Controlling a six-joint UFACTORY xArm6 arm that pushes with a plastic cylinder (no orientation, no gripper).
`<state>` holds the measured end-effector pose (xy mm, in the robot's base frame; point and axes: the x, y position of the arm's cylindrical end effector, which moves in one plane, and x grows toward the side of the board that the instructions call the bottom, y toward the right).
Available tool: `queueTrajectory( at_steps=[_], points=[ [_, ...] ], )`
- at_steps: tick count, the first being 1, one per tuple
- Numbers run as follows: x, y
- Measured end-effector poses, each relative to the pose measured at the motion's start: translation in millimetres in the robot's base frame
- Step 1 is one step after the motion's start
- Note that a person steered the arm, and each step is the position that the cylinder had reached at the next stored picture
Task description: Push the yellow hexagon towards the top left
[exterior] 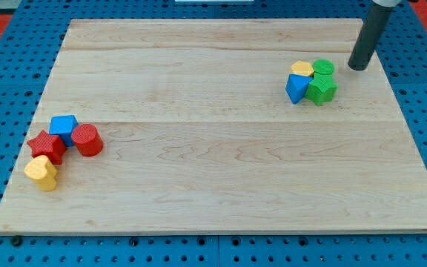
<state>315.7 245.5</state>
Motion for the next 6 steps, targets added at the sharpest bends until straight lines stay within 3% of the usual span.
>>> queueTrajectory(
  at_steps=[1, 2, 3, 5, 6],
  points=[
    [4.5, -6.8],
    [50.6, -52.2],
    [68.3, -85.3],
    [58.0, -0.7],
    [5.1, 0.9]
  ],
)
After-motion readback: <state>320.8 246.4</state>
